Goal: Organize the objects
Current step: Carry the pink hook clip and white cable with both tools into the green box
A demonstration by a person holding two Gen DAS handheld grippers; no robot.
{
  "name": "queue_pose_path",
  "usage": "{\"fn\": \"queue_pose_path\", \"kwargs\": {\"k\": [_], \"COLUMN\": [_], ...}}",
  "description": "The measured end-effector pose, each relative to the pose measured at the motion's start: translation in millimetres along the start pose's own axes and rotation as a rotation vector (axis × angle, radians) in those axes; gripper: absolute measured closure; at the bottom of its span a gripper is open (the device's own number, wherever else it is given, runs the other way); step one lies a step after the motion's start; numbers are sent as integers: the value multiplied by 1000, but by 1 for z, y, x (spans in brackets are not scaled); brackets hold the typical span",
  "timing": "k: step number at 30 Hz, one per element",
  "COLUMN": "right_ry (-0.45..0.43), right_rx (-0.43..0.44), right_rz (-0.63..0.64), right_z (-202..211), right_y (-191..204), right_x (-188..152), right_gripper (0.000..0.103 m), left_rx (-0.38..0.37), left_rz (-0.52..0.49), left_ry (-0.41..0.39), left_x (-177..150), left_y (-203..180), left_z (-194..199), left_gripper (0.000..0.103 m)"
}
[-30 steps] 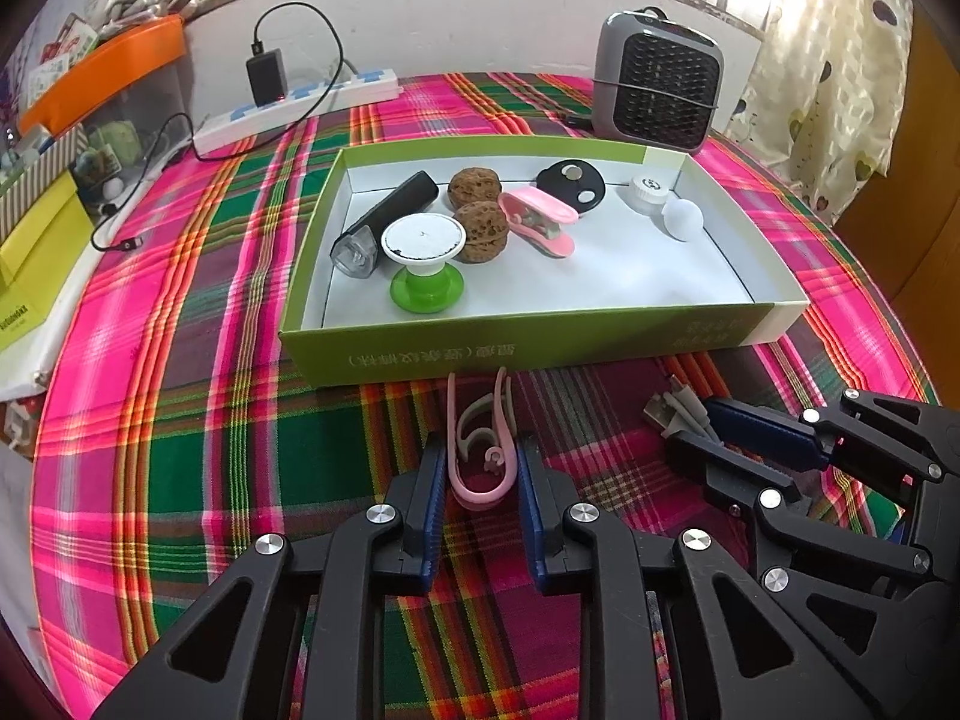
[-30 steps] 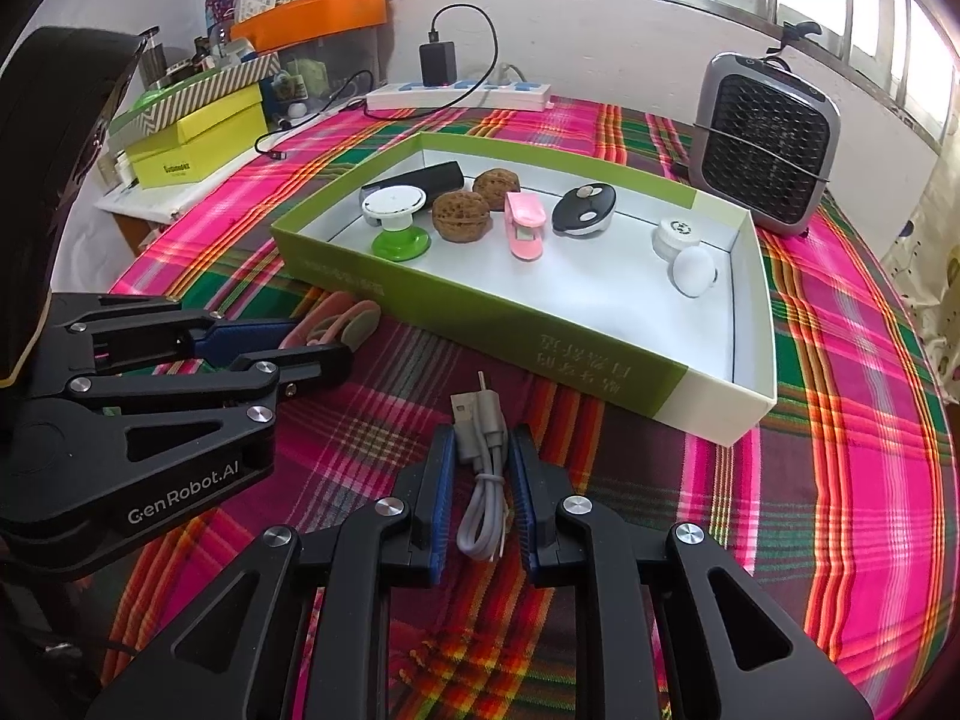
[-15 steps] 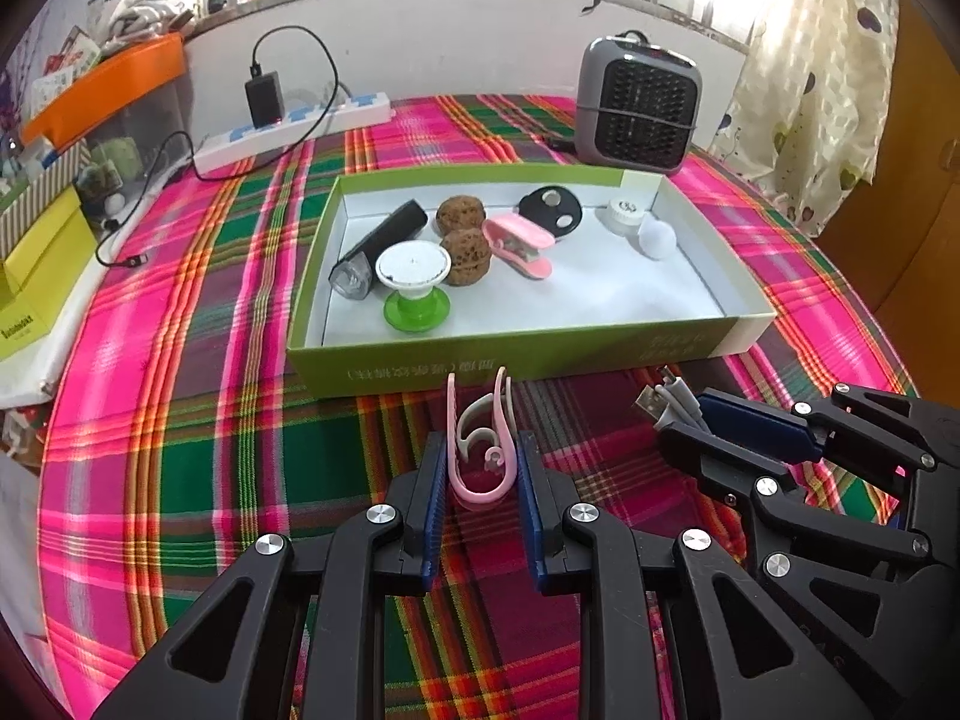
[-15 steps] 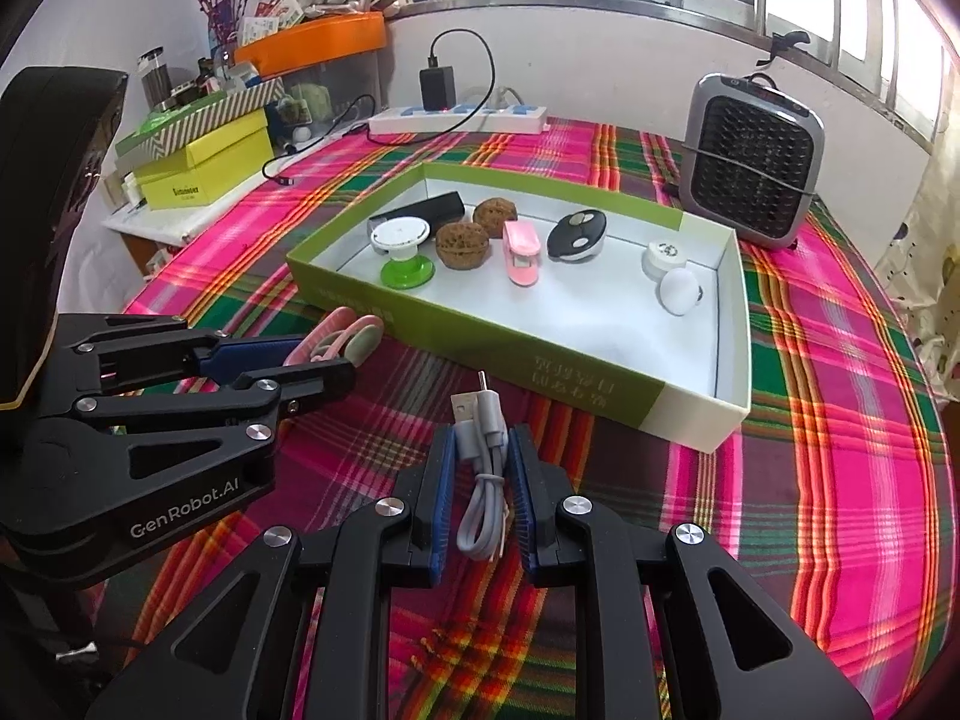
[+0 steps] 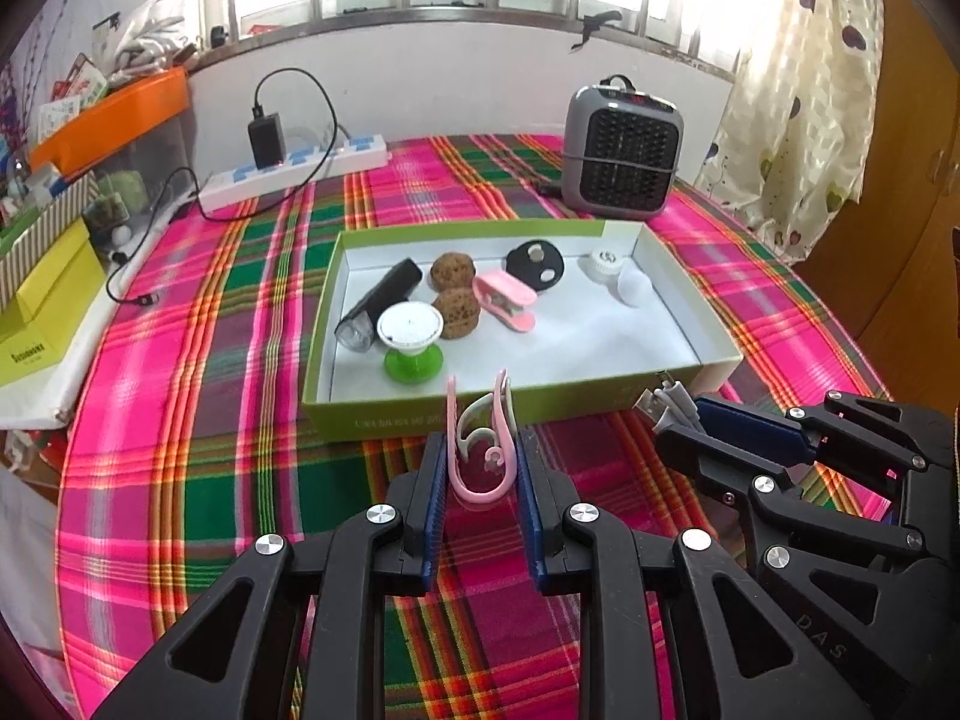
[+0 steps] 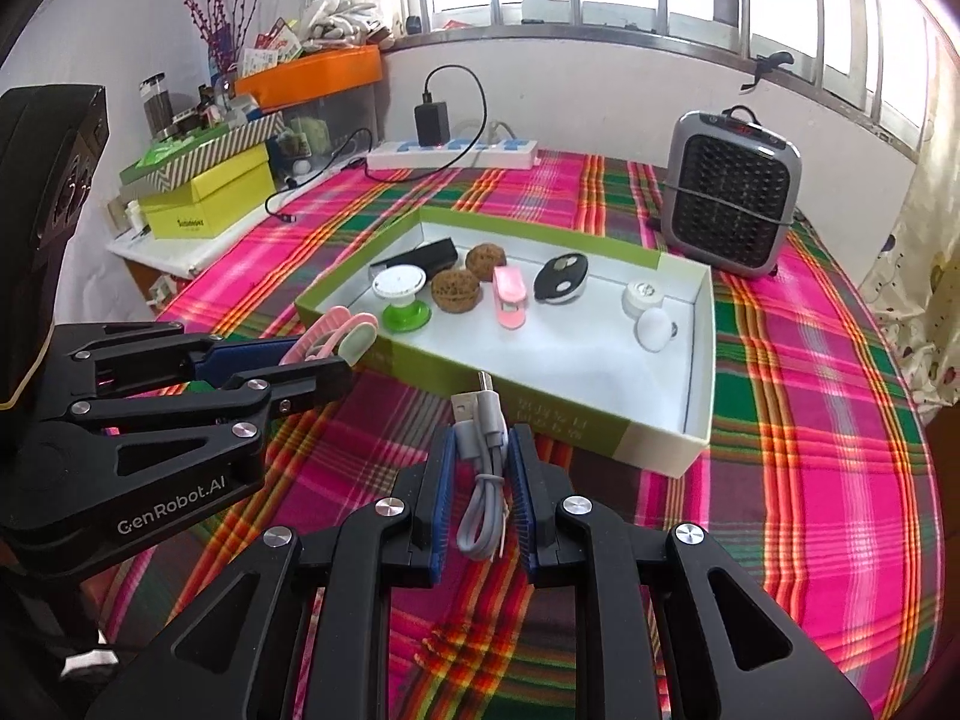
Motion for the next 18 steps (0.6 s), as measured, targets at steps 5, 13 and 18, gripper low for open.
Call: {"fn": "queue_pose_path", "kwargs": {"k": [5,13,18], "right_ry": [-14,-26,-25], "right_rx": [-7,-29,-31], "right_rz": [-9,-25,-56], "right_z": [2,-3,-9], "right_y": [-6,-22,-35], "right_x": [7,24,36], "right_gripper": [84,84,84], "left_rx": [-5,-19,-27], "left_rz": [7,11,17], "left_ry": [-9,-12,-9], "left_x": [8,20,28], "left_y": [1,-1,-1], "left_z": [-1,-9,-17], "left_gripper": [83,83,83]}}
Point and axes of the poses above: each gripper's, at about its wrist camera, not at the fingertips, and z roughly against the way its jaws point, y to its left, x to its top, the point moved 6 cm from there along -z, roughly the way its jaws point, and after that the axes turned 1 degree about -y, right-handed, at the moved point
